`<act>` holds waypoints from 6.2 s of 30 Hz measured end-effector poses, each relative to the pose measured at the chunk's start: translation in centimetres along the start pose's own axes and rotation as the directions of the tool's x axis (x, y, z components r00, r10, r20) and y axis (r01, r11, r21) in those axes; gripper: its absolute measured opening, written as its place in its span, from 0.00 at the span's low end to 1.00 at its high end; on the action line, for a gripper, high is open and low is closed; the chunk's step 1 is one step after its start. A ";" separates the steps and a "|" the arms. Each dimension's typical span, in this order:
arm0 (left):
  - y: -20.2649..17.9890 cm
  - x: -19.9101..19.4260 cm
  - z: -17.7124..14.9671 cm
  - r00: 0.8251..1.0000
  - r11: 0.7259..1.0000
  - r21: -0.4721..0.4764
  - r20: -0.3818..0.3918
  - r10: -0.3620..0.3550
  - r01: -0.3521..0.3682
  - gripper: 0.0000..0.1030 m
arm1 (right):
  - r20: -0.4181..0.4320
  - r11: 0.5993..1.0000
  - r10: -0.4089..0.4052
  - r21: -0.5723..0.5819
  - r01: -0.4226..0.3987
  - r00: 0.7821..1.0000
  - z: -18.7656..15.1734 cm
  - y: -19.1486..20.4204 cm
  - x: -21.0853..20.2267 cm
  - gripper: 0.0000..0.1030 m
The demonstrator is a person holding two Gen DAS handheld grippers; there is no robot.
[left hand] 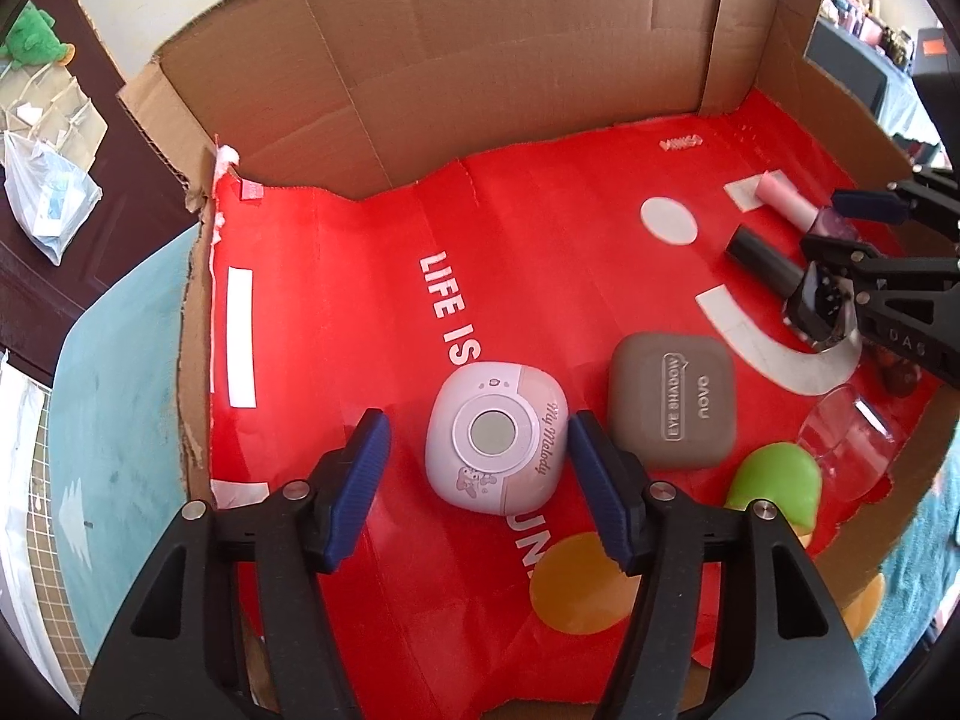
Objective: Organize rigid objects
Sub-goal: 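Lower the pink compact and pink polish onto the red sheet and open both tools, then lift both tools out of the box and back over the table, then move the left tool toward the gold cylinder while the right tool approaches the orange disc, then grasp the gold studded cylinder with the left tool while the right tool grasps the orange disc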
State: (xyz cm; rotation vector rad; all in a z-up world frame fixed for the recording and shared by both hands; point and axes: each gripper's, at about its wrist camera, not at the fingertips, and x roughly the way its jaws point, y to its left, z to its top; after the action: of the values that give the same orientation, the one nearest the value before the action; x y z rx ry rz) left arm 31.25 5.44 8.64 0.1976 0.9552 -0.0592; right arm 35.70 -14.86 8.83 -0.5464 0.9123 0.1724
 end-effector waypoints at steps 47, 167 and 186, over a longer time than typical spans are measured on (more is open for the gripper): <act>-9.2 -16.8 -21.4 0.771 0.986 -0.150 0.636 0.035 0.079 0.98 | 0.629 0.931 -0.006 0.287 -0.225 0.777 -28.0 2.6 -18.0 1.00; -6.9 -8.6 -14.8 0.956 0.988 -0.084 0.276 -0.102 0.129 0.98 | 0.285 0.937 0.309 0.074 -0.342 0.907 -19.1 3.2 -6.5 1.00; -9.0 -6.2 -14.0 0.968 0.991 -0.061 0.229 -0.104 0.121 0.72 | 0.301 0.927 0.352 0.020 -0.375 0.886 -18.5 3.9 -6.6 0.91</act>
State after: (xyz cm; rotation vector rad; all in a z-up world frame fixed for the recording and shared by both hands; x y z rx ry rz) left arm 15.18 -0.93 4.53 0.0652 0.7401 -0.1471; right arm 17.25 -20.59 3.62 -0.2609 0.7193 0.5433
